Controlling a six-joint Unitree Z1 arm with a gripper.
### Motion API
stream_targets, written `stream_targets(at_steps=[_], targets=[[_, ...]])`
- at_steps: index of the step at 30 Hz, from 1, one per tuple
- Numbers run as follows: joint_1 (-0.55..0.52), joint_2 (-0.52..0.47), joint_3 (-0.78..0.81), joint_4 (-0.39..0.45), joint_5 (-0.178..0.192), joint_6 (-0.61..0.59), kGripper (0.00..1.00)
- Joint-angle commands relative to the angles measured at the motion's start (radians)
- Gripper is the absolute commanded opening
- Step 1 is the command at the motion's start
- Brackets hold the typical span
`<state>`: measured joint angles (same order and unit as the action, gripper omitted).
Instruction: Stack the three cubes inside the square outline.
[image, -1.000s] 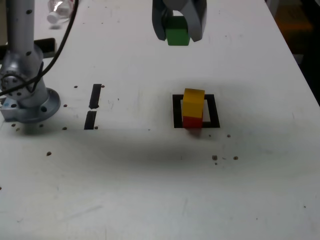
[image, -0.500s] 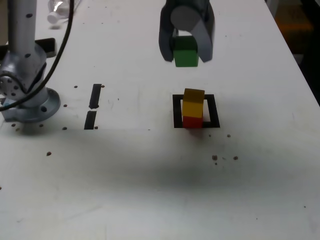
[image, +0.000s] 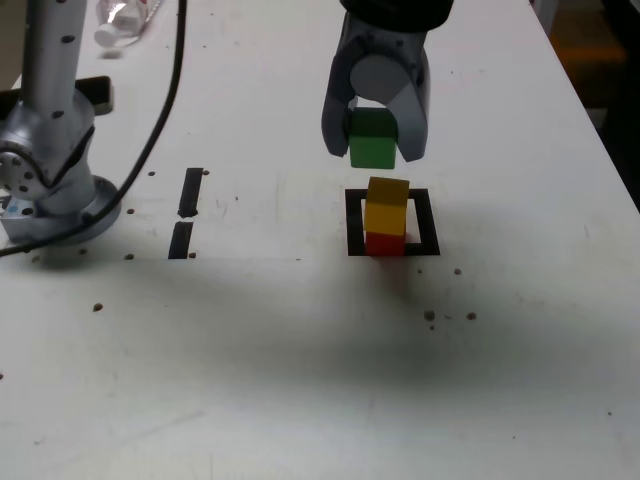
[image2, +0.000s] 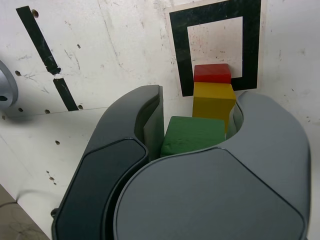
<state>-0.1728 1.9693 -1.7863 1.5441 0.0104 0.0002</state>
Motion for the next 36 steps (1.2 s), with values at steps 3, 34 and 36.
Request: stream_targets(at_steps=[3,34,36], targets=[[-0.013,0.014,0.002,0.001,-0.012,-0.013,0.26],[-0.012,0.054,0.049,-0.094,-0.008,-0.037,0.31],[-0.009,0.057,0.051,-0.095,-0.005,-0.037,0.31]])
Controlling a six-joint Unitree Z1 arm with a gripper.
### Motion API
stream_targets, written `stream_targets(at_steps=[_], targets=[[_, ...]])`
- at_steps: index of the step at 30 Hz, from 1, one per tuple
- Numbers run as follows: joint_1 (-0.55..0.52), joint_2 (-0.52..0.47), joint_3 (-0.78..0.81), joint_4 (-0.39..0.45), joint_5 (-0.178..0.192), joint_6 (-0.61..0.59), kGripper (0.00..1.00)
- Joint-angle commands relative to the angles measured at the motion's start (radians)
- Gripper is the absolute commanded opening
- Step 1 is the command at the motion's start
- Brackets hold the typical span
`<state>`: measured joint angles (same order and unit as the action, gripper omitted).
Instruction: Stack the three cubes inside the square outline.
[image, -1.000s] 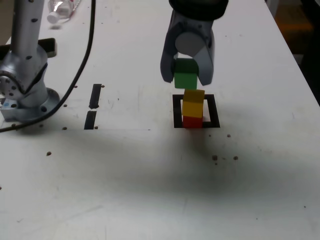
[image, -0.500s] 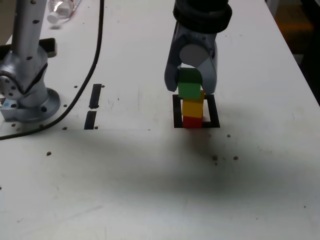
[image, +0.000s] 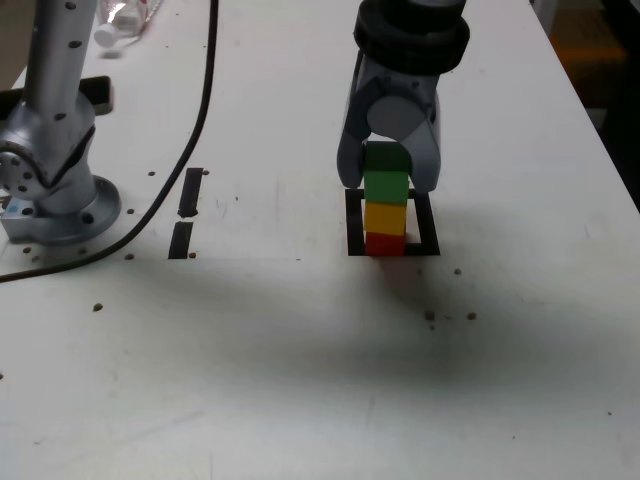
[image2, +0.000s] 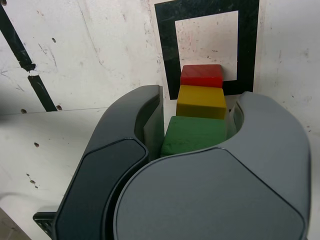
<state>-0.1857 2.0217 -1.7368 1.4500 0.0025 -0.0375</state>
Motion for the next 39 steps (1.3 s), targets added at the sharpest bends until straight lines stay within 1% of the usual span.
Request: stream_targets(at_steps=[1,11,16,20,27,31,35,39], targets=[[0.005,0.005,0.002,-0.002,0.004,0.001,0.32],[0.014,0.014,0.016,-0.015,0.013,0.009,0.38],[0.015,0.014,0.018,-0.02,0.014,0.012,0.44],[0.015,0.014,0.016,-0.021,0.011,0.018,0.57],[0.015,0.009,0.012,-0.019,0.011,0.031,0.74],[0.015,0.003,0.006,-0.014,0.016,0.035,0.78],[0.015,-0.011,-0.004,0.0,0.027,0.036,0.8],[0.015,-0.047,-0.02,0.03,0.055,0.036,0.8]])
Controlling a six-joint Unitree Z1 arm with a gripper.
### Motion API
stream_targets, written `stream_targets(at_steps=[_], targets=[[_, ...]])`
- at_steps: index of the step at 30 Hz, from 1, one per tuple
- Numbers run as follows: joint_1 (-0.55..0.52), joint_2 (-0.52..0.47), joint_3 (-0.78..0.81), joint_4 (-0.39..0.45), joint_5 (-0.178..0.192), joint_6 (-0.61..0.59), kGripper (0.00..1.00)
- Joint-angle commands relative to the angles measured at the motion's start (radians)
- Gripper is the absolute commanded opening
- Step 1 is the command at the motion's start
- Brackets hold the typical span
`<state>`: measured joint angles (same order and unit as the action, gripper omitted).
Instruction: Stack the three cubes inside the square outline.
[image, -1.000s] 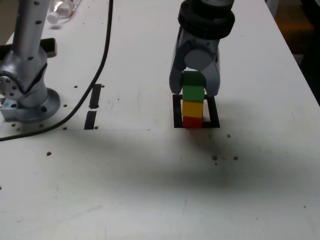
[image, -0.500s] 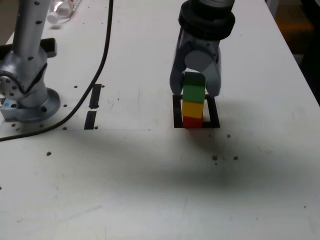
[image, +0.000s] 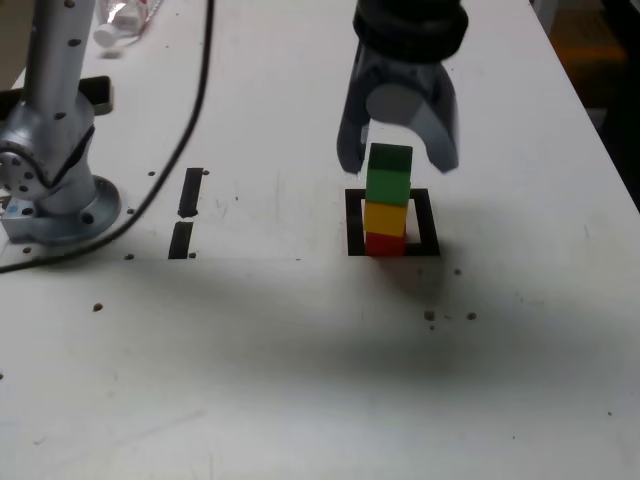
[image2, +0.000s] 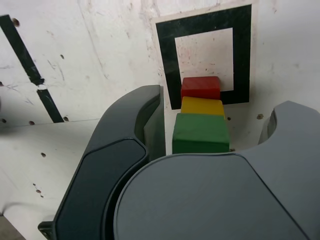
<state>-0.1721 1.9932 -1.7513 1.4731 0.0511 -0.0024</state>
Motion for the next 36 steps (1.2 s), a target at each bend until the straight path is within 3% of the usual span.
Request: stream_targets(at_steps=[1,10,13,20,28,32,36], targets=[[0.002,-0.03,-0.008,0.014,0.015,0.001,0.8],[0.037,-0.196,0.073,0.074,0.066,-0.006,0.81],[0.072,-0.271,0.173,0.073,0.067,-0.008,0.81],[0.11,-0.339,0.327,0.046,0.058,-0.018,0.81],[0.114,-0.367,0.596,-0.12,-0.052,-0.054,0.81],[0.114,-0.37,0.689,-0.197,-0.086,-0.059,0.81],[0.114,-0.374,0.814,-0.336,-0.108,-0.064,0.81]])
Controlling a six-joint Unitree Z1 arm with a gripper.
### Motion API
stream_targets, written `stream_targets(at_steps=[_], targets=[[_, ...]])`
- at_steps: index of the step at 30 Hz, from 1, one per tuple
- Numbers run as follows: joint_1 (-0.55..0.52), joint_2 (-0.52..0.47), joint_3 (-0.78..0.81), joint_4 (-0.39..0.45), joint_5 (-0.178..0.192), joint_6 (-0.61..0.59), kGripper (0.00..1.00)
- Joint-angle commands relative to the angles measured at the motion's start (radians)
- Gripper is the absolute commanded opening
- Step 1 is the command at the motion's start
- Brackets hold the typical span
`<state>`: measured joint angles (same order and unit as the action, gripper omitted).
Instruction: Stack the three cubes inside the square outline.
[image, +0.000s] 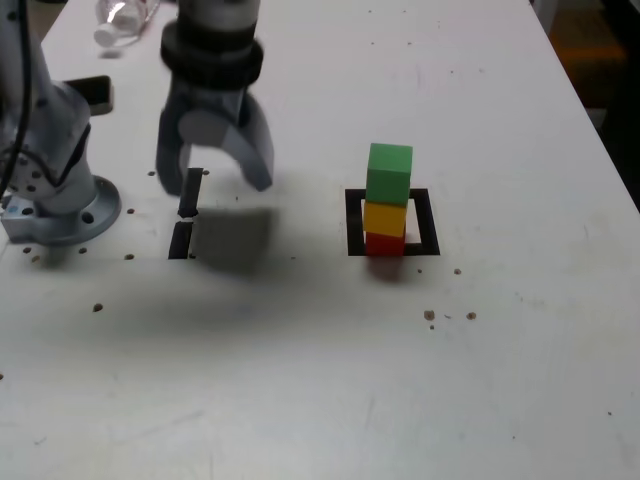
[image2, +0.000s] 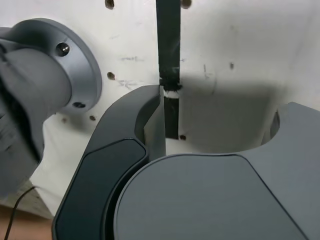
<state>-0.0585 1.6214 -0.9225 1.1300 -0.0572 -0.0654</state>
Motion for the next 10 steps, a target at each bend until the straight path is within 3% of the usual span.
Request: stream_targets(at_steps=[1,5,10], targets=[[0.0,-0.005,0.019,-0.039,-0.001,-0.002,0.81],[0.0,-0.012,0.086,-0.141,-0.002,-0.002,0.81],[0.0,-0.015,0.118,-0.195,0.001,-0.002,0.81]])
